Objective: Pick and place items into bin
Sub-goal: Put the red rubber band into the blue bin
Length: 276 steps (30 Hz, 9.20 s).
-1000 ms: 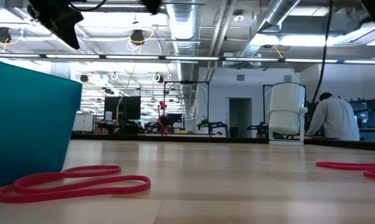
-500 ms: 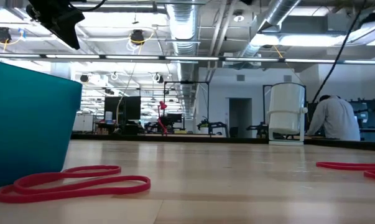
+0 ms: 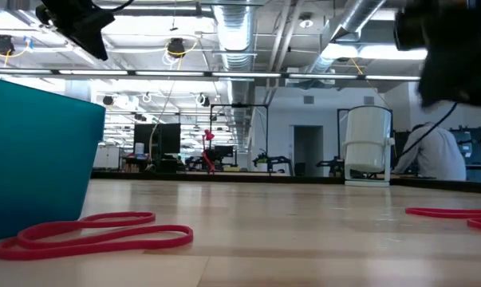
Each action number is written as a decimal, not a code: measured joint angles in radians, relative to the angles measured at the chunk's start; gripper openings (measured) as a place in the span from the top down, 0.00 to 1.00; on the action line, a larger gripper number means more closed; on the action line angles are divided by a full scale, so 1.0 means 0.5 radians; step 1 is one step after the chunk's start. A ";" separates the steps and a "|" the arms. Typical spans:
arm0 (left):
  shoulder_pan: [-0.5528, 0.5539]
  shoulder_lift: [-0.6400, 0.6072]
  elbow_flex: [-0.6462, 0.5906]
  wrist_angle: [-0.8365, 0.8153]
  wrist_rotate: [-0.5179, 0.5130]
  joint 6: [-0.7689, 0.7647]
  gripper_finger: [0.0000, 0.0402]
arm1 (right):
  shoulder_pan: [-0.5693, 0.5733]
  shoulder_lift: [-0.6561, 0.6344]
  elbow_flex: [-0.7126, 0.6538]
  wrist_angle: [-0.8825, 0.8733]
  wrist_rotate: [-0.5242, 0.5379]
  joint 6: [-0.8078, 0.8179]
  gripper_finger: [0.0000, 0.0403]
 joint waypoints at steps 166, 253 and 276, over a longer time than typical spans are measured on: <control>-0.405 0.637 -0.001 1.806 1.357 1.356 0.79 | -0.749 0.985 2.674 -0.857 -0.632 -2.605 0.77; -0.462 -0.223 -0.785 2.400 1.357 1.566 0.79 | -0.262 2.027 1.235 1.396 -0.670 -1.999 0.77; -0.462 -0.223 -0.784 2.399 1.396 1.387 0.79 | -0.208 2.247 1.345 1.326 -0.456 -2.057 0.77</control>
